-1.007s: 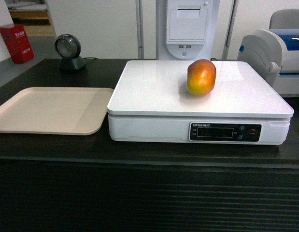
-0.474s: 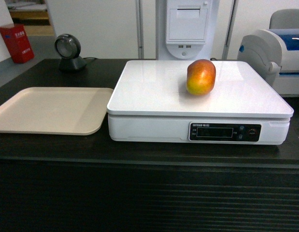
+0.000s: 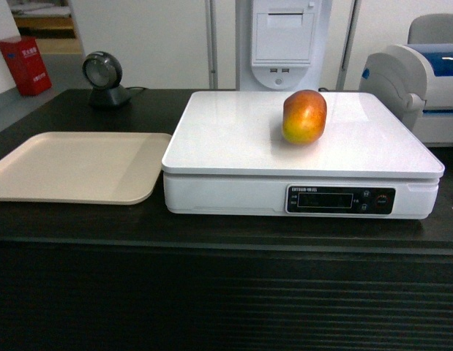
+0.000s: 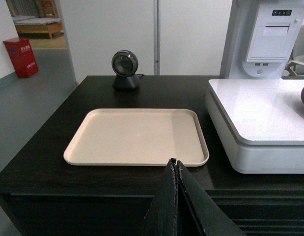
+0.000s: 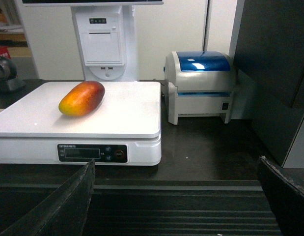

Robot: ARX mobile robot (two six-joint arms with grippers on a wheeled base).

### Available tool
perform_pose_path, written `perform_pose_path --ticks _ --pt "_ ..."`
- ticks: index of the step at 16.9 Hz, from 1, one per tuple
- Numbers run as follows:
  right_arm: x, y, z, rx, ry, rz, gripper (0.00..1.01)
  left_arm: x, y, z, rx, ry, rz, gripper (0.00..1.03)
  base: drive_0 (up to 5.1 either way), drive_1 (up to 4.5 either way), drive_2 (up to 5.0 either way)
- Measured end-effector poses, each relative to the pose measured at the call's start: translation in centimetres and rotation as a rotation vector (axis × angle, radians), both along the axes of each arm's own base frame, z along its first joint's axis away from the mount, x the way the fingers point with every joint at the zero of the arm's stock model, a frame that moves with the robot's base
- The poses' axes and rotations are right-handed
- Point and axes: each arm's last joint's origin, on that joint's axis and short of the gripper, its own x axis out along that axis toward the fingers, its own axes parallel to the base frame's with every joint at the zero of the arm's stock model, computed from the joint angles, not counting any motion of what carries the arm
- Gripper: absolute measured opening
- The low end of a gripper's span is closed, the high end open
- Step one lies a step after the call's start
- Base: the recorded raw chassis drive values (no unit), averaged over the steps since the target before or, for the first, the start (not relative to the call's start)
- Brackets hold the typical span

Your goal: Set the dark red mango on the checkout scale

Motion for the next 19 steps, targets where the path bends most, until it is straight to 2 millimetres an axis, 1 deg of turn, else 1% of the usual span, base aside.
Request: perform_pose_path --ticks 2,3,4,7,16,18,19 --pt "0.0 0.0 0.0 0.000 0.000 0.000 0.98 -0.5 0.0 -0.1 0.000 -0.013 0.000 0.02 0.0 0.00 0.0" --pt "0.0 0.0 0.0 0.000 0.000 0.000 0.98 -0.7 0.0 -0.6 0.000 -0.035 0.000 0.02 0.0 0.00 0.0" --pt "0.0 0.0 0.0 0.000 0.000 0.000 0.98 -0.9 0.0 -0.9 0.000 -0.005 0.001 0.02 0.0 0.00 0.0" --pt "0.0 0.0 0.0 0.000 0.000 0.000 0.98 -1.6 0.0 -0.6 0.000 -0.026 0.000 0.02 0.0 0.00 0.0" --pt "0.0 0.0 0.0 0.000 0.000 0.000 0.98 -2.7 0.0 -0.7 0.000 -0.023 0.000 0.02 0.0 0.00 0.0" --pt "0.0 0.0 0.0 0.000 0.000 0.000 0.98 -3.0 0.0 -0.8 0.000 -0.009 0.000 0.02 0.0 0.00 0.0" --pt "0.0 0.0 0.0 0.000 0.000 0.000 0.98 -3.7 0.0 -1.4 0.000 0.034 -0.003 0.02 0.0 0.00 0.0"
